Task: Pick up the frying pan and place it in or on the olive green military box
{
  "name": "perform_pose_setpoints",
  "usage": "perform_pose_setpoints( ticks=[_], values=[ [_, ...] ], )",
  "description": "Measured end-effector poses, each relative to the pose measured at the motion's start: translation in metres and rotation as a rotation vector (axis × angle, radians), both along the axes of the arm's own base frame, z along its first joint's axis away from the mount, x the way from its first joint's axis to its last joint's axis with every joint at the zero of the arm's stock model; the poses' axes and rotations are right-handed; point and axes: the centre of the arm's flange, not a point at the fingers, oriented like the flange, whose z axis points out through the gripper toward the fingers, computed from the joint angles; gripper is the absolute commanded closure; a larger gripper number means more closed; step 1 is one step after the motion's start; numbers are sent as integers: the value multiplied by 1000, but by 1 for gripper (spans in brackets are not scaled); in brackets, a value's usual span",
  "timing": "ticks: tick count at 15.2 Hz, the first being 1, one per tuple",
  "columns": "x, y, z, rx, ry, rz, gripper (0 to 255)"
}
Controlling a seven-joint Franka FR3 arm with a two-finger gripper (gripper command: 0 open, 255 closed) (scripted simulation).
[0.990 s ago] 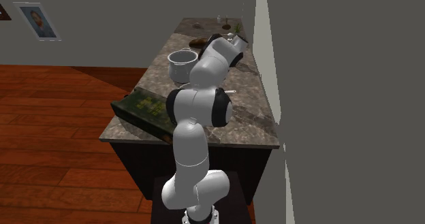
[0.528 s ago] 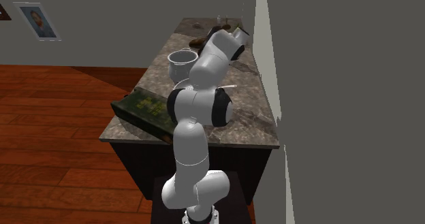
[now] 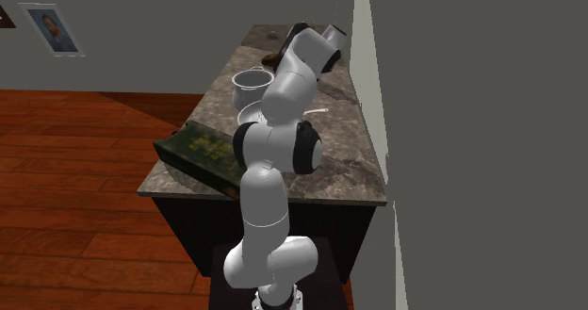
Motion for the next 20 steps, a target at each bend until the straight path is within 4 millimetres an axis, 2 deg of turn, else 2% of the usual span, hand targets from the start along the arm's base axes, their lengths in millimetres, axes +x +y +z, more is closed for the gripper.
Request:
perform_pose_setpoints(
  ticks=[7, 9, 16, 20],
  values=[
    [-1, -2, 37, 0, 0, 0, 255],
    [-1, 4, 44, 0, 0, 0, 255],
    [-31, 84, 54, 1, 0, 0, 255],
    [-52, 138, 58, 1, 0, 1, 255]
  ],
)
